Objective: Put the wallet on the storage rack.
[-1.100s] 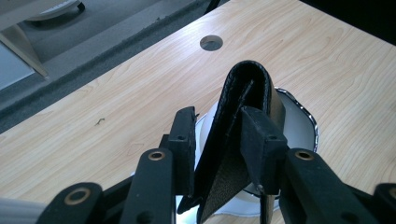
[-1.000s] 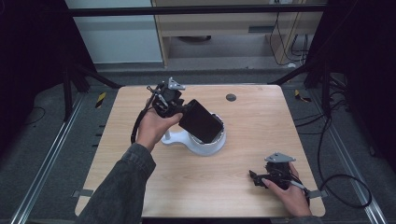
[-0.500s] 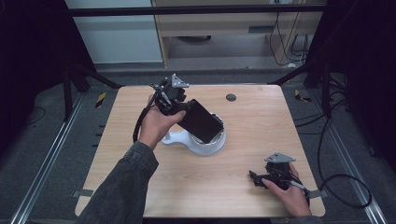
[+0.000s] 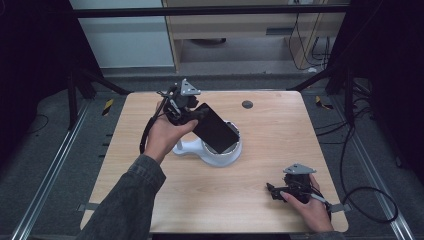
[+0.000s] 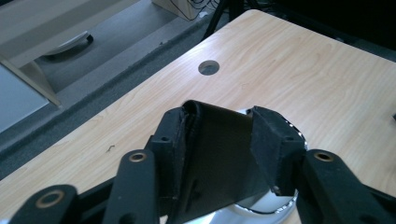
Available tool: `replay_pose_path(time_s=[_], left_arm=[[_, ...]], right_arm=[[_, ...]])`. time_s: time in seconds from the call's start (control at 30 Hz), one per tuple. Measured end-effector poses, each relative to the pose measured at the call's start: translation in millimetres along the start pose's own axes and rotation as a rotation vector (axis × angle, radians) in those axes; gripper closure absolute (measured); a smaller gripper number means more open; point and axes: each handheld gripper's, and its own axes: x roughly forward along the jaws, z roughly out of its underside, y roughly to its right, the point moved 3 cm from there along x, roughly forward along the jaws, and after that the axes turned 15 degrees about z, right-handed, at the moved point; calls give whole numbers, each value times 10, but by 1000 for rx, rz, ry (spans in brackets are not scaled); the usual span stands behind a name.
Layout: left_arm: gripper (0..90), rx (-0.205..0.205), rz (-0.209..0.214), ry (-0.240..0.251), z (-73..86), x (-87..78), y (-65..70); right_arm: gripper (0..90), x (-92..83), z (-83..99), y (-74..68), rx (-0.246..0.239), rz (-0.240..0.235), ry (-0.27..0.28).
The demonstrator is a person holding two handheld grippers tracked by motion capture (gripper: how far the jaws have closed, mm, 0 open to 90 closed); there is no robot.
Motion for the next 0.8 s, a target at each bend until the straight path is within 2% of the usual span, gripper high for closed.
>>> replay_pose_path(time_s=[0.03,0.1,0.13,0.17,0.2,0.23,0.27,0.3,0.37,0.4,0.43,0.5,0.53,0.57,0.6,0.67,0.77,0.8], left_arm=[[513,6,10,3,17,-20,39],[445,14,21,6,45,-31,107],[391,21,30,0,65,-36,149],[298,28,51,-7,108,-37,238],[263,28,51,-7,108,-37,238],[263,29,70,-4,138,-37,299],[224,29,77,-4,158,-35,337],[149,48,96,-22,220,-26,440],[117,56,100,-28,256,-18,484],[97,65,123,-33,334,6,566],[95,65,123,-33,334,6,566],[88,75,153,-27,480,47,662],[86,75,153,-27,480,47,662],[80,78,170,-31,600,88,703],[75,78,170,-31,600,88,703],[75,68,195,-35,741,147,743],[69,71,197,-54,908,221,760],[65,57,212,-61,1018,274,755]], right_arm=[[23,0,0,0,0,0,0],[23,-1,1,-1,1,1,0],[23,-1,1,-1,1,0,0],[23,-1,1,-1,0,1,0],[23,-1,1,-1,0,1,0],[23,-1,1,-1,0,1,0],[23,-2,1,-2,1,1,-1],[23,-5,0,-5,6,-1,-3],[23,-4,0,-4,4,0,-2],[23,-6,0,-5,7,-3,-2],[23,-6,0,-5,7,-3,-2],[23,-6,0,-5,6,-2,-3],[23,-6,0,-5,6,-2,-3],[23,-6,0,-5,7,-2,-2],[22,-6,0,-6,6,-2,-3],[22,-6,0,-6,6,-3,-3],[22,-5,0,-5,6,-2,-2],[22,-5,-1,-5,6,-2,-2]])
